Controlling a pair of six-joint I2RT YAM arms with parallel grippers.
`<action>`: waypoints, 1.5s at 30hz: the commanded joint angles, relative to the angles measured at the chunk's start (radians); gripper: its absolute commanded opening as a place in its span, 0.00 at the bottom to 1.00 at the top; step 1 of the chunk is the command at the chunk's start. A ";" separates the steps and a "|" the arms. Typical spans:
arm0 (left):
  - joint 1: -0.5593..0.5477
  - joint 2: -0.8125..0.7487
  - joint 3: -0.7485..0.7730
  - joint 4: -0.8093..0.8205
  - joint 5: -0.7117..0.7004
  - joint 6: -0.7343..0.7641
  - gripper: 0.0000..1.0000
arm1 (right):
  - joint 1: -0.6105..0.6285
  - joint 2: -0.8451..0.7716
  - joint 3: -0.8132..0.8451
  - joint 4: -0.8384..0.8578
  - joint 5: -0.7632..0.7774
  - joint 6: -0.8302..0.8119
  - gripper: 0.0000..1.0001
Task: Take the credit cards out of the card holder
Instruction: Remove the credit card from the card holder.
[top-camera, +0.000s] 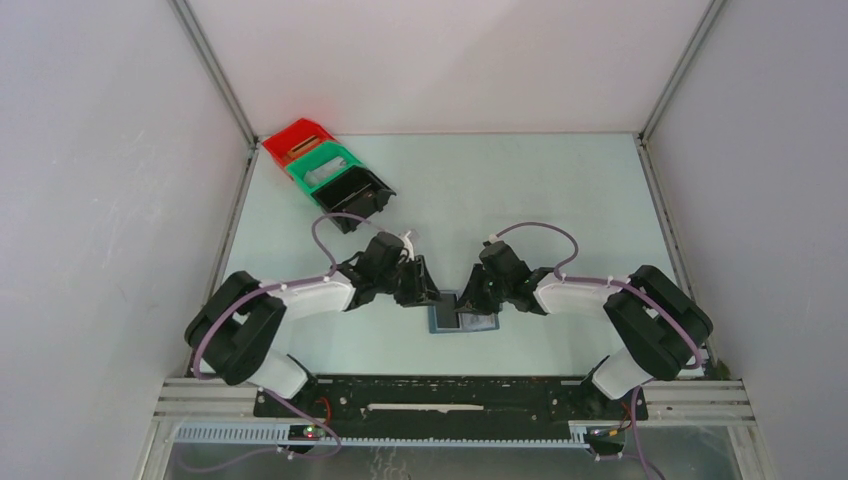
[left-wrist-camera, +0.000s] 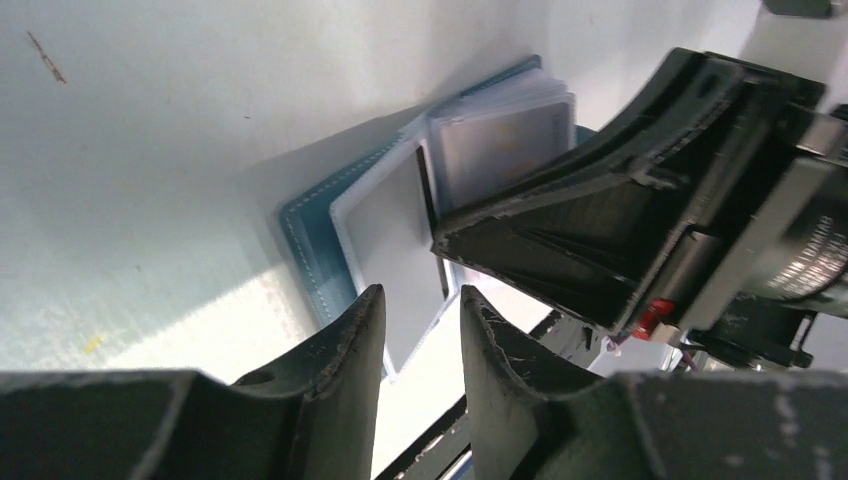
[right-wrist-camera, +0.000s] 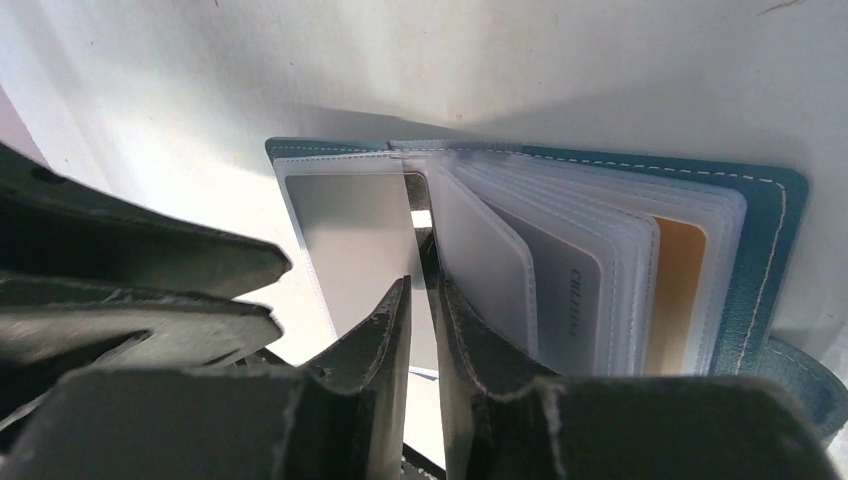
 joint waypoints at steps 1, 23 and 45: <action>-0.005 0.064 0.008 0.066 -0.002 -0.001 0.39 | -0.004 -0.001 0.017 -0.045 0.048 0.002 0.24; -0.024 0.033 0.098 0.037 0.112 0.047 0.41 | 0.014 -0.109 0.018 -0.107 0.123 0.010 0.26; -0.015 0.188 0.040 0.004 0.008 -0.016 0.39 | 0.021 -0.058 0.018 -0.059 0.098 0.017 0.27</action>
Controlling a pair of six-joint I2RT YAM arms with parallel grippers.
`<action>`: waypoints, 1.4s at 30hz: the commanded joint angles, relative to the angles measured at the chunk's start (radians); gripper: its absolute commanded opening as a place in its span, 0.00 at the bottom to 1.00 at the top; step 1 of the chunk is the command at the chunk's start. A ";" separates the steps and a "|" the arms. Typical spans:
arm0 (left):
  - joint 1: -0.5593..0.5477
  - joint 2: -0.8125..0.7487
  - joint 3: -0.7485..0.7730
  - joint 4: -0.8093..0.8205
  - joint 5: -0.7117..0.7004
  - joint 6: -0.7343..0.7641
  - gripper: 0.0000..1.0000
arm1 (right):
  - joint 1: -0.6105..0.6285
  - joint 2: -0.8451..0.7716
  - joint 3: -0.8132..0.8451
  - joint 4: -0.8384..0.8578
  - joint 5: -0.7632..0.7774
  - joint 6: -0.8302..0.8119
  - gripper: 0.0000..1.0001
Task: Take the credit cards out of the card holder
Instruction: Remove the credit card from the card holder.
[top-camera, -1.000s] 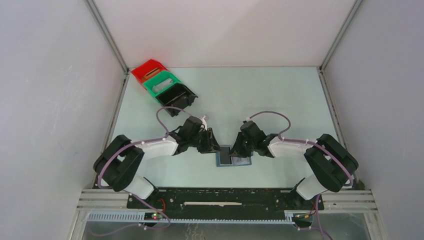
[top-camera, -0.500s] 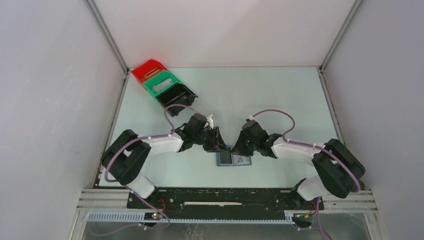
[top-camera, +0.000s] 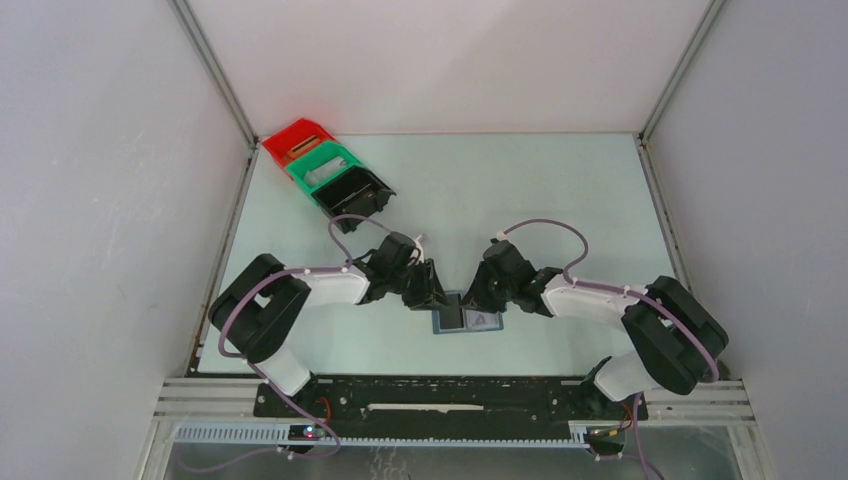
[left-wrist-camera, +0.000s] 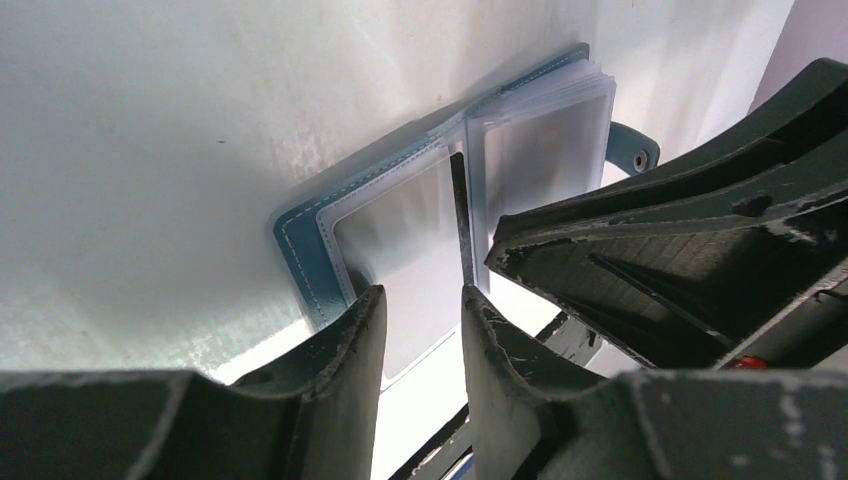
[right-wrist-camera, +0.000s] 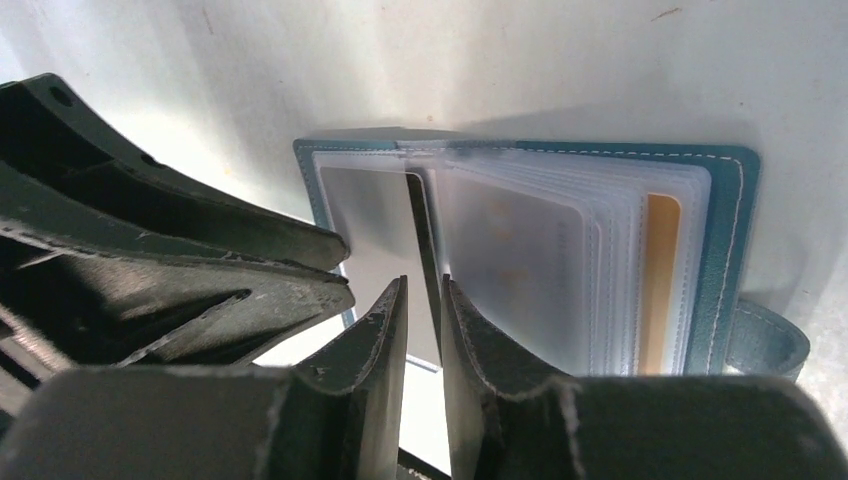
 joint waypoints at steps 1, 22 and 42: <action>0.007 0.031 -0.023 -0.009 -0.029 0.002 0.39 | 0.007 0.034 0.018 0.020 0.013 0.017 0.27; 0.040 0.110 -0.083 0.041 -0.024 0.025 0.38 | 0.062 0.025 0.017 -0.131 0.202 0.104 0.36; 0.069 0.134 -0.103 0.045 -0.026 0.049 0.38 | 0.112 0.021 -0.011 -0.152 0.253 0.140 0.41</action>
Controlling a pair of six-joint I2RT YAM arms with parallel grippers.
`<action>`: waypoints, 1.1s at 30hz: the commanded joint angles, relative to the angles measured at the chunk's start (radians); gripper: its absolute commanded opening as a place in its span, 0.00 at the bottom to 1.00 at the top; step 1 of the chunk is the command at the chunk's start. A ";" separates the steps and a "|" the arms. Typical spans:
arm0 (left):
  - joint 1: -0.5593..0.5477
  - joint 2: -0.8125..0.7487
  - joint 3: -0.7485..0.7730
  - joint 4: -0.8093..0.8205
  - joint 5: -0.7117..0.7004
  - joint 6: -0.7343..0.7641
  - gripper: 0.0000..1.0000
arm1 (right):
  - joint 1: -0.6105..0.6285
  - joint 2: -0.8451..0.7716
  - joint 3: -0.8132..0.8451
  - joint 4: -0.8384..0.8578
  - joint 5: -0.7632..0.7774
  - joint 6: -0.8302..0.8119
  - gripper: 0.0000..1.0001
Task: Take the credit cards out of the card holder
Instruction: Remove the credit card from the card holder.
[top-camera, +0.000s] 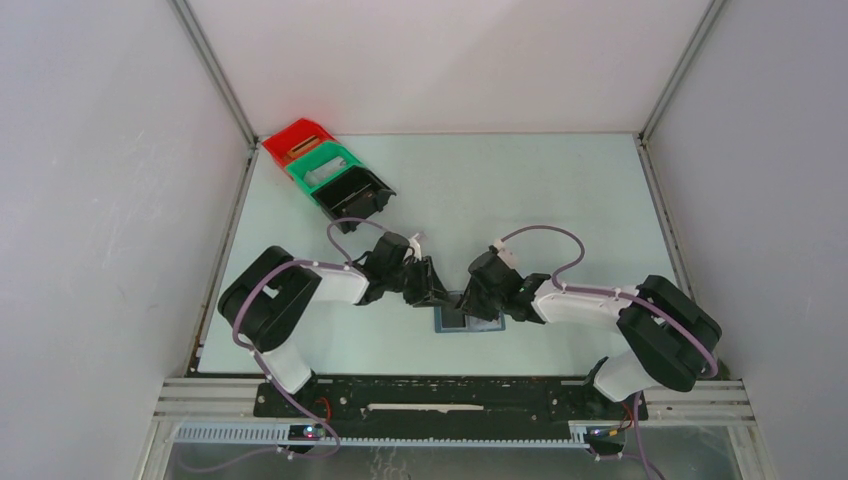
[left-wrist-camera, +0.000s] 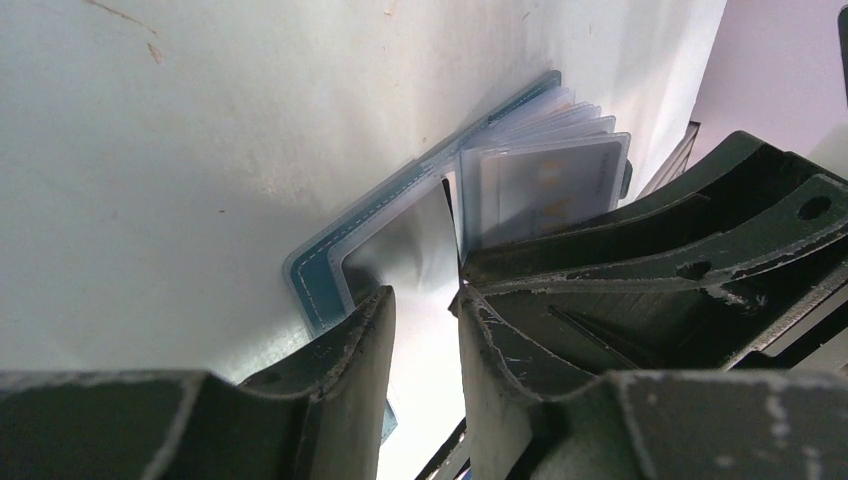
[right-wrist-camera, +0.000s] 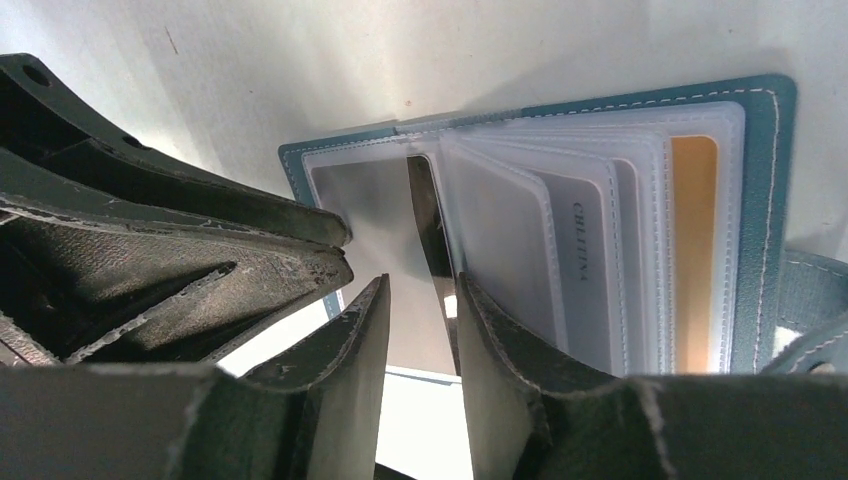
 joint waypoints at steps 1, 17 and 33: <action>0.017 0.058 -0.056 -0.150 -0.113 0.070 0.38 | 0.004 -0.001 -0.040 -0.076 0.044 0.014 0.42; 0.018 0.060 -0.051 -0.145 -0.092 0.082 0.37 | -0.052 -0.099 -0.158 0.088 -0.060 0.060 0.47; 0.015 -0.117 -0.015 -0.245 -0.035 0.146 0.38 | -0.043 -0.195 -0.158 0.010 -0.025 0.008 0.42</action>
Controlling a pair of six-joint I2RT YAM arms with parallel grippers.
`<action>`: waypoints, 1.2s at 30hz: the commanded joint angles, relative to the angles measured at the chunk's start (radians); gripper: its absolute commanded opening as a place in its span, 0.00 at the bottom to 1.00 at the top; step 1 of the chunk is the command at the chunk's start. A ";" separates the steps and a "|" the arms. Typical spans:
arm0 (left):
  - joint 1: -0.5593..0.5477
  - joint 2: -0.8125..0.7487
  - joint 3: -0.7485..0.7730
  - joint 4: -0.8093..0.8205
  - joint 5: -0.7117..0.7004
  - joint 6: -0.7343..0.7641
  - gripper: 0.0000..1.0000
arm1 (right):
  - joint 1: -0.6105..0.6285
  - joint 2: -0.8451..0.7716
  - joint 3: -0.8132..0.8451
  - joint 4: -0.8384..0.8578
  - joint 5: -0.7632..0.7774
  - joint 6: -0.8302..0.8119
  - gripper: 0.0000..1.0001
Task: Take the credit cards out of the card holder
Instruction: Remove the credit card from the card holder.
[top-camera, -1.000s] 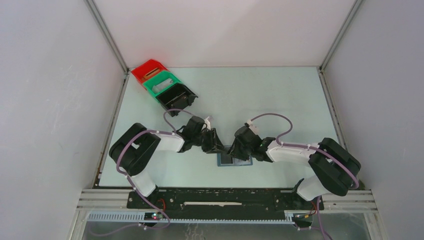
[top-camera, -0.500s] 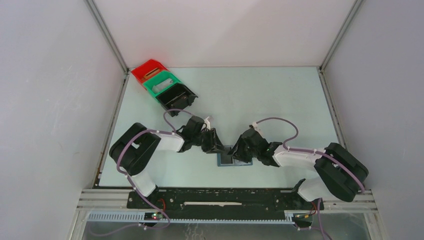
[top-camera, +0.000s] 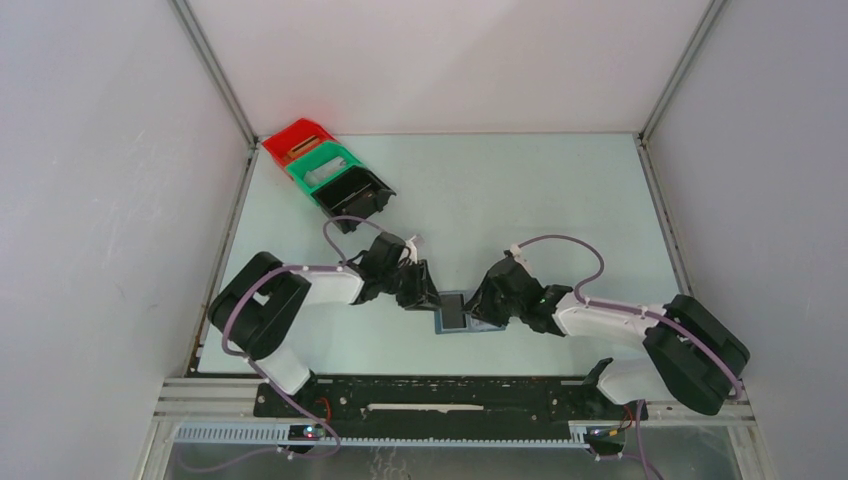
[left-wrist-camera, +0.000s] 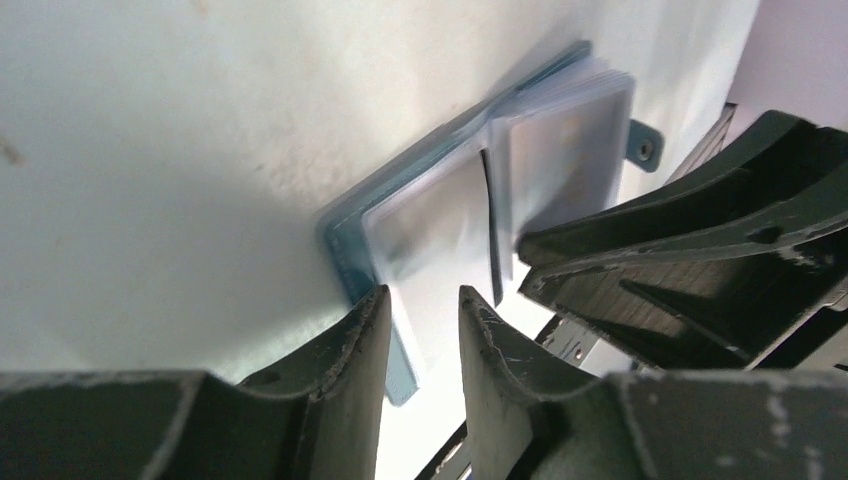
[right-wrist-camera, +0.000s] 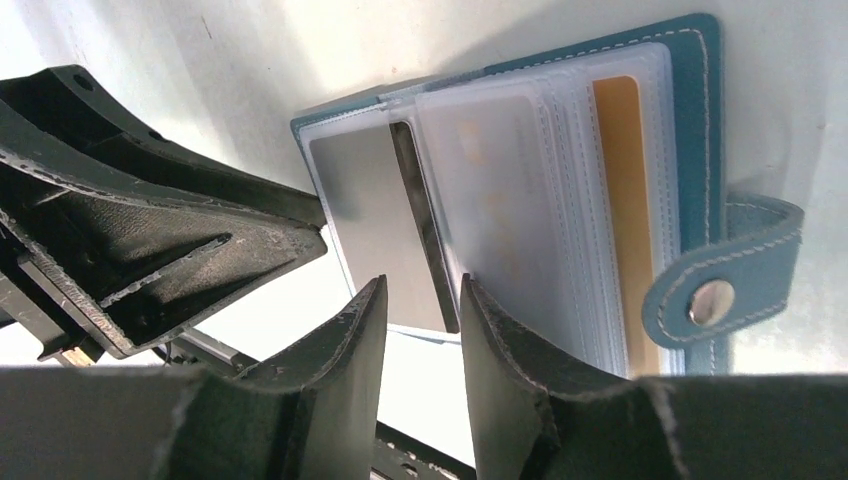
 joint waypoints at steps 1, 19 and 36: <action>0.001 -0.088 -0.007 -0.144 -0.041 0.076 0.38 | -0.004 -0.078 -0.015 -0.095 0.052 -0.054 0.42; -0.037 -0.111 0.090 -0.197 -0.023 0.085 0.39 | -0.151 -0.187 -0.024 -0.179 0.015 -0.158 0.40; -0.039 -0.105 0.087 -0.197 -0.025 0.088 0.40 | -0.098 -0.176 -0.024 -0.124 0.006 -0.142 0.39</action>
